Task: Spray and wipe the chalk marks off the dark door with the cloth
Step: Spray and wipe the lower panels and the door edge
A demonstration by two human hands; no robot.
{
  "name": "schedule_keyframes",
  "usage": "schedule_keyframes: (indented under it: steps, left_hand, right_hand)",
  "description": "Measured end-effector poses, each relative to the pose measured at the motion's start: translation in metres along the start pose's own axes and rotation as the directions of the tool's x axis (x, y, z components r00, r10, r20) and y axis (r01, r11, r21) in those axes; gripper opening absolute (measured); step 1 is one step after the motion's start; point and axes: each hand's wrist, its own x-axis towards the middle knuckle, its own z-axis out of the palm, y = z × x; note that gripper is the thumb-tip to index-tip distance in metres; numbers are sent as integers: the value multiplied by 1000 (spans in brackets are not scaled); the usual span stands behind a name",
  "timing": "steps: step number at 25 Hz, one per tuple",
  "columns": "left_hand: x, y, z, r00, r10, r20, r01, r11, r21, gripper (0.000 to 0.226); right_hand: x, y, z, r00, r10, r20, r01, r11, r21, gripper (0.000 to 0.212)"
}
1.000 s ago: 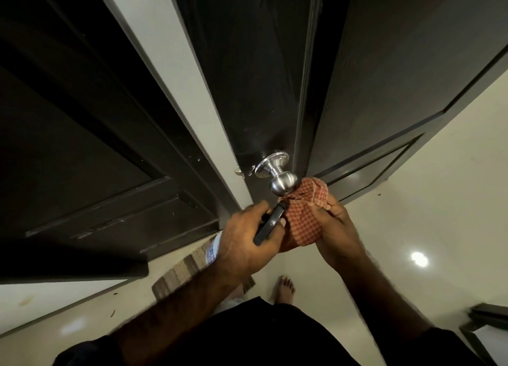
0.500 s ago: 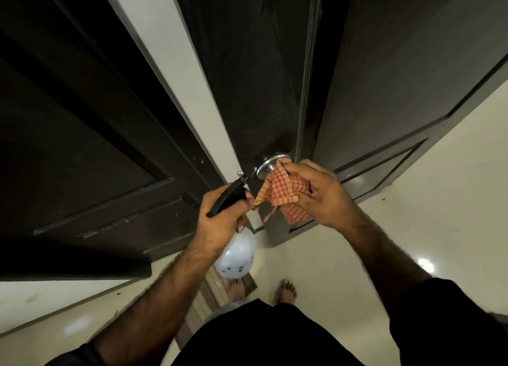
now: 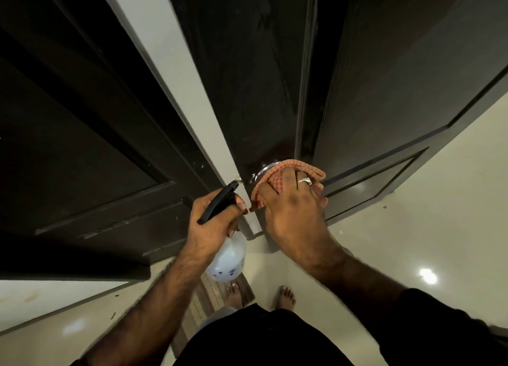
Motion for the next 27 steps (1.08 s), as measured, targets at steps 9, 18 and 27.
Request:
schedule_keyframes:
  steps: [9,18,27]
  left_hand:
    - [3,16,10,1000,1,8,0,999,-33,10]
    - [-12,12,-8,999,-14,-47,14,1000,15,5]
    - [-13,15,-28,995,-26,-93,27,1000,13,12]
  right_hand:
    - [-11,51,12,972,127,-197,107,506,856,44]
    - [6,-3,19,919,240,-313,-23,825,564,48]
    - [16,14,18,919,39,-392,161,872,463,34]
